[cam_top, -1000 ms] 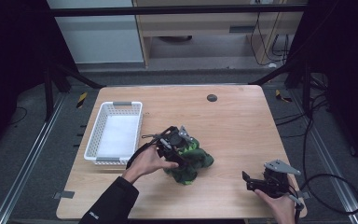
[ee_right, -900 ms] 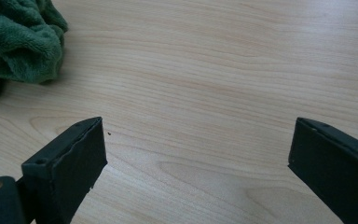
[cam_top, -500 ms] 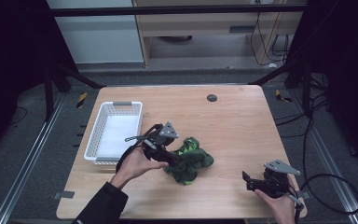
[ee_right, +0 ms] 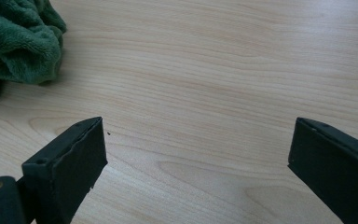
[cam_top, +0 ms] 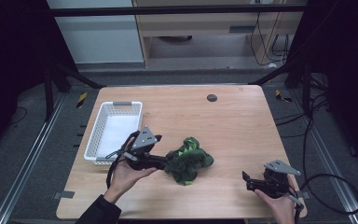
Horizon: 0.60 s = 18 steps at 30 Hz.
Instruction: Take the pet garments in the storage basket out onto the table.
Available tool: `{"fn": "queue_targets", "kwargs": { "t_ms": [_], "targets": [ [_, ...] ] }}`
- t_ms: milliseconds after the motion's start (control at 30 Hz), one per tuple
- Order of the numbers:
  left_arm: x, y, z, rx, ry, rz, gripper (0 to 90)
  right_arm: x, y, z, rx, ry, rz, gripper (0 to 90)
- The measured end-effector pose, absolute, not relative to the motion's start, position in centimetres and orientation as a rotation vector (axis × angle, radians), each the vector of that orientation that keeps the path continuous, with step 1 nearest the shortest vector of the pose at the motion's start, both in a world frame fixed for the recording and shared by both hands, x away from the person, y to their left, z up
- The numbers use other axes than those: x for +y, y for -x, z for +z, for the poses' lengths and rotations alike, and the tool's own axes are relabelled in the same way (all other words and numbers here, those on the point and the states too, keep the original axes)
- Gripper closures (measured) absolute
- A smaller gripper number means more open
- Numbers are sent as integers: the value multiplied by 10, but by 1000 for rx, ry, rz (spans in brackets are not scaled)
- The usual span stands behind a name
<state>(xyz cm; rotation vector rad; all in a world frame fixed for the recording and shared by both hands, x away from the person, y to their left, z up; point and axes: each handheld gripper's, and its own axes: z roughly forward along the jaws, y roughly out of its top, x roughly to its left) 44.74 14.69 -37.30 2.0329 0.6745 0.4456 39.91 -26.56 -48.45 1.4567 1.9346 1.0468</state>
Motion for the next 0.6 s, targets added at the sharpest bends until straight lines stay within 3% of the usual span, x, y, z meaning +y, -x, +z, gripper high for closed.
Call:
{"fn": "queue_targets", "kwargs": {
  "t_ms": [600],
  "targets": [
    [218,-420,-413,882,-1867,505,290,-266,-398,-485,1938,-1447,1044,42]
  ]
}}
